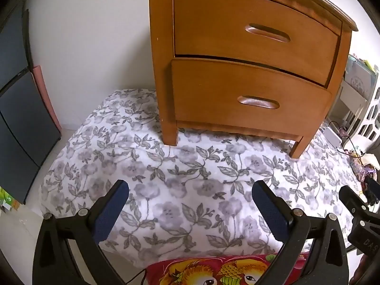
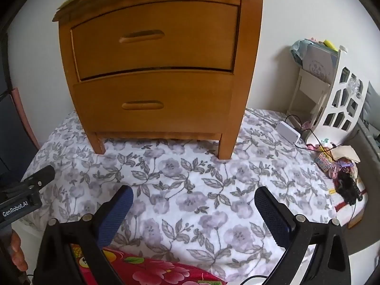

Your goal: Take underwear out of drawer

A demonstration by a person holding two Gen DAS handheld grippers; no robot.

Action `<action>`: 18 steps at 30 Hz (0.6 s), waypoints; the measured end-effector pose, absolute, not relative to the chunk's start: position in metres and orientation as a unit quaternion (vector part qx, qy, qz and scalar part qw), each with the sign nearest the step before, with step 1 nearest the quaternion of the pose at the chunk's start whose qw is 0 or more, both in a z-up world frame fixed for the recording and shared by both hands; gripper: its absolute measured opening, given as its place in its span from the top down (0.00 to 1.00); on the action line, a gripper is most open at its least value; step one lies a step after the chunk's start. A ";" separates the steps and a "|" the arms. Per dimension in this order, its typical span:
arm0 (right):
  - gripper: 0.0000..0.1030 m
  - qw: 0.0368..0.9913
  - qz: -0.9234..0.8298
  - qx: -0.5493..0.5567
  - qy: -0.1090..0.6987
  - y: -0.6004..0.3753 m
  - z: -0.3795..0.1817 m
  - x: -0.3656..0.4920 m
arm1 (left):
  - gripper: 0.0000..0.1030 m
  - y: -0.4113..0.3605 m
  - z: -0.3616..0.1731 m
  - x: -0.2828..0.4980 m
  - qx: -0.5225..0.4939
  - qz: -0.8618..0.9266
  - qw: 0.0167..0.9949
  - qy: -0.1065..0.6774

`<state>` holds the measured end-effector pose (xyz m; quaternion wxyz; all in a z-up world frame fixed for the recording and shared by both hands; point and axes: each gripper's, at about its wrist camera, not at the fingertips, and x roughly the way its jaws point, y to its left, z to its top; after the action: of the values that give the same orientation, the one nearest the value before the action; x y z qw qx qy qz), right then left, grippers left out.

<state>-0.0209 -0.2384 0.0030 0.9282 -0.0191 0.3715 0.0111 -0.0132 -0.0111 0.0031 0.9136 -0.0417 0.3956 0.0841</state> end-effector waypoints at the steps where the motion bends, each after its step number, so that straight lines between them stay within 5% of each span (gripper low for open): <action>1: 0.00 0.927 0.013 -0.018 0.374 -0.239 0.002 -0.021 | 0.00 -0.011 0.004 -0.014 -0.042 0.084 0.914 0.396; 18: 0.00 0.918 0.070 -0.035 0.388 -0.242 -0.006 -0.012 | 0.00 -0.023 0.021 -0.013 -0.046 0.130 0.911 0.389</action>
<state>-0.0120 -0.2417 -0.0064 0.9184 -0.0345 0.3878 0.0702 -0.0133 -0.0233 0.0208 0.9108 -0.0462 0.3891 0.1302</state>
